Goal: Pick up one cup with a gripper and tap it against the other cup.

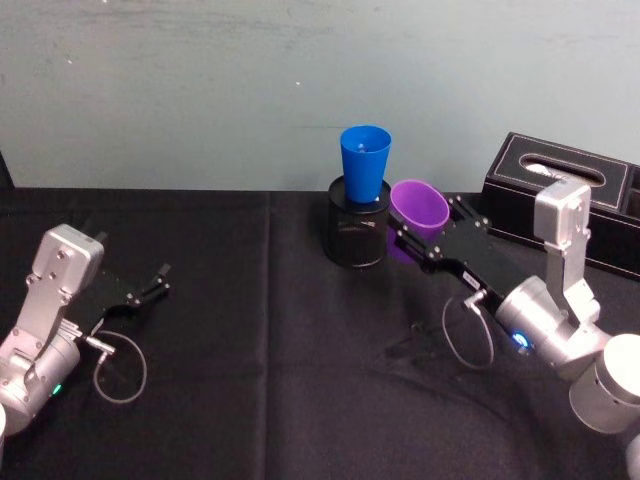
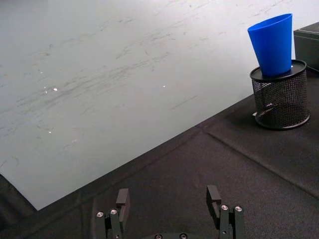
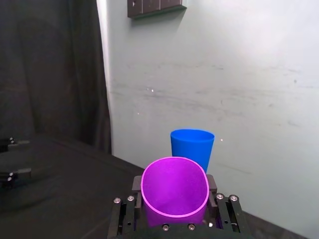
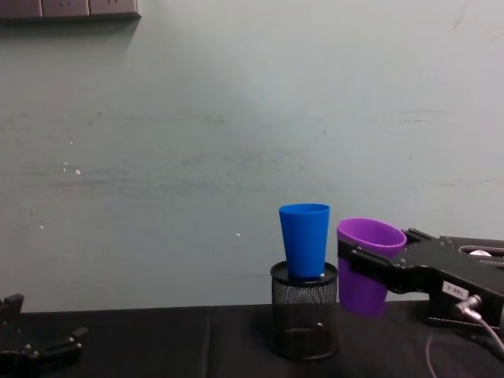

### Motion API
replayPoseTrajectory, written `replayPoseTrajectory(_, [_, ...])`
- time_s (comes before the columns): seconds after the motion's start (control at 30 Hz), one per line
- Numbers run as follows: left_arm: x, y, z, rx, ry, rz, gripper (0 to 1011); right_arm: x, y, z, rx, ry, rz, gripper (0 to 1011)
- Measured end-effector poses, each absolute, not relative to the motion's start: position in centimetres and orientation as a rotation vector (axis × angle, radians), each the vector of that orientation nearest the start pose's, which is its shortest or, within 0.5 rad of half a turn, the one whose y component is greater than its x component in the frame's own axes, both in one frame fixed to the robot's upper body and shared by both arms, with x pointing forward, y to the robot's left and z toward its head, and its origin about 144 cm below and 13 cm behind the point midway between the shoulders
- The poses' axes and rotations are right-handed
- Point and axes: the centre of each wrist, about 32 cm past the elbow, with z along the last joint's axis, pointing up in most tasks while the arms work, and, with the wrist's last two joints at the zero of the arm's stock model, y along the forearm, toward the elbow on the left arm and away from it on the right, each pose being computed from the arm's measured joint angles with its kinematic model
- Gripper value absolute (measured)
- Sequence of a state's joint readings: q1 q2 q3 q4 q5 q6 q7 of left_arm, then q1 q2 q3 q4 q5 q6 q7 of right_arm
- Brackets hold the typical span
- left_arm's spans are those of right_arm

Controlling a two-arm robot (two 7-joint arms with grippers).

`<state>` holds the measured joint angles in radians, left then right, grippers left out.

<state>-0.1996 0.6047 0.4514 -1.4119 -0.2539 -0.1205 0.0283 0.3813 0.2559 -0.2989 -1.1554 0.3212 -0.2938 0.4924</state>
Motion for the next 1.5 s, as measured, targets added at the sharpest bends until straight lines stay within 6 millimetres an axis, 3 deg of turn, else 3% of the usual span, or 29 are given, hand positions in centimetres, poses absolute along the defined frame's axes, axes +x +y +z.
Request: replayPoseTrajectory(1.5, [48.9,31.0,114.0,0.304,-0.285,1.248,1011,61.2,-24.0,116.5,0.104,-0.216,-0.871,724])
